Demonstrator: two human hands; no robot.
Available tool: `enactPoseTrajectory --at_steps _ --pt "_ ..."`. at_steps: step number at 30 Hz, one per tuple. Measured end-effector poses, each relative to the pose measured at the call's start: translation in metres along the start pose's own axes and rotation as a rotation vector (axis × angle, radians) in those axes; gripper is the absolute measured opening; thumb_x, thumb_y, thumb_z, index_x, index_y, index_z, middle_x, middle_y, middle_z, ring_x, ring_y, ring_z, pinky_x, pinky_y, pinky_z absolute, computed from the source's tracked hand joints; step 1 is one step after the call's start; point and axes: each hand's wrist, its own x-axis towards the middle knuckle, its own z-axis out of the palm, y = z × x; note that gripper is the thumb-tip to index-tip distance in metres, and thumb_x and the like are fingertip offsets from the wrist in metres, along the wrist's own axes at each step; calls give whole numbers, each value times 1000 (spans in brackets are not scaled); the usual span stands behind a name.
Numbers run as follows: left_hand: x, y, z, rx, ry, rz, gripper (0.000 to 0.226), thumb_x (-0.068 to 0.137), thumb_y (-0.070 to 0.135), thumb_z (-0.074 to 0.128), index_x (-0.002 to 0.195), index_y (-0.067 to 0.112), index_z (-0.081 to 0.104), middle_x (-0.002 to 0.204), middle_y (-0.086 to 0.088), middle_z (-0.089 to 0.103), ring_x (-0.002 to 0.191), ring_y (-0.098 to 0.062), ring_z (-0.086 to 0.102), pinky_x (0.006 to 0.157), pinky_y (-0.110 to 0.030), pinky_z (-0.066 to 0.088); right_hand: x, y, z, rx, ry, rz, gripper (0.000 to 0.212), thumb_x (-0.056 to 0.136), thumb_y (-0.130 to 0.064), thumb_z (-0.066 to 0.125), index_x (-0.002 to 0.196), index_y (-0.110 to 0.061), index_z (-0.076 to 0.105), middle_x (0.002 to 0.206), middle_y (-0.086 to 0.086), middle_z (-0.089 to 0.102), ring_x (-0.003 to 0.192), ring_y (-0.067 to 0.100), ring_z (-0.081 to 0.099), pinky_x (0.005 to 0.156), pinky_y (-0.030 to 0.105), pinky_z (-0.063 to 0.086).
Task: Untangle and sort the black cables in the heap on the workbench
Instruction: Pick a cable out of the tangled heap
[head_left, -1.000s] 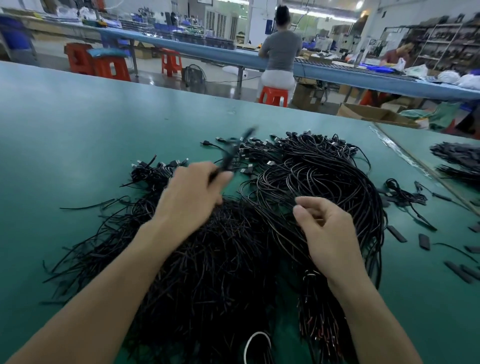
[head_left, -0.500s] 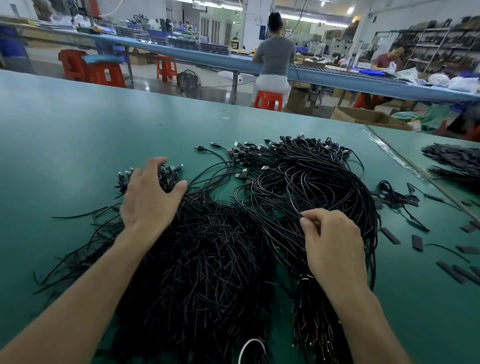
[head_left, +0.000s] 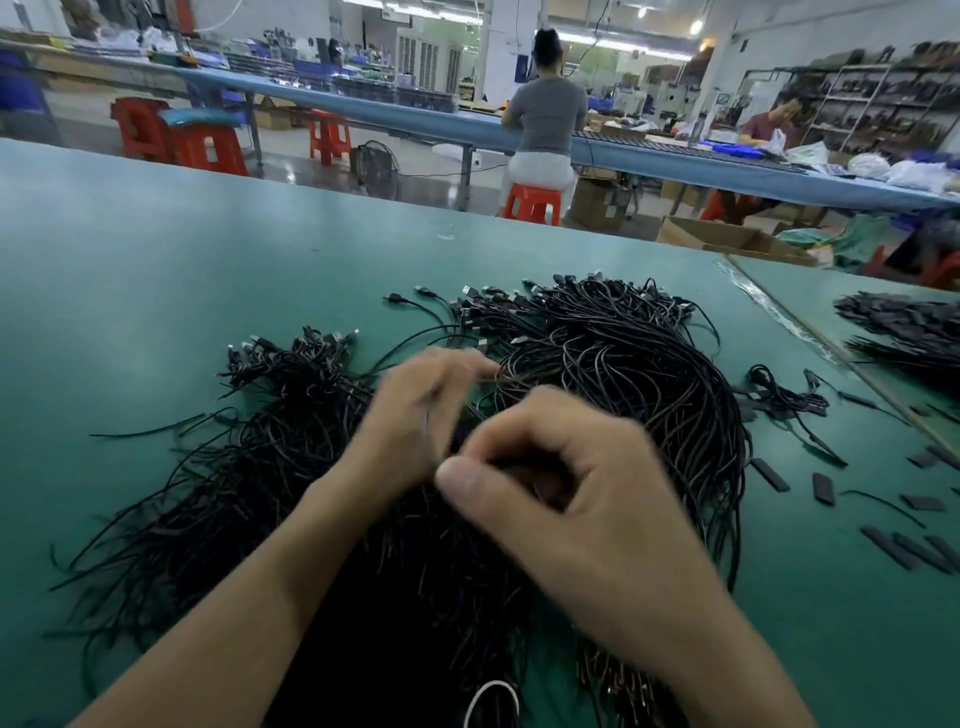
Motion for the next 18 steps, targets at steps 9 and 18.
enactPoseTrajectory --at_steps 9,18 --pt "17 0 -56 -131 829 -306 44 95 43 61 64 24 36 56 5 36 50 -13 49 49 -22 38 -1 73 -67 -847 514 520 21 94 -26 66 78 -18 53 86 5 57 83 25 50 73 38 44" --pt "-1 31 -18 611 -52 114 38 101 38 28 103 16 58 89 6 43 80 -11 42 75 -30 41 7 58 -12 -552 17 343 54 101 -17 43 150 -36 33 152 -15 41 123 -2 45 115 30 24"
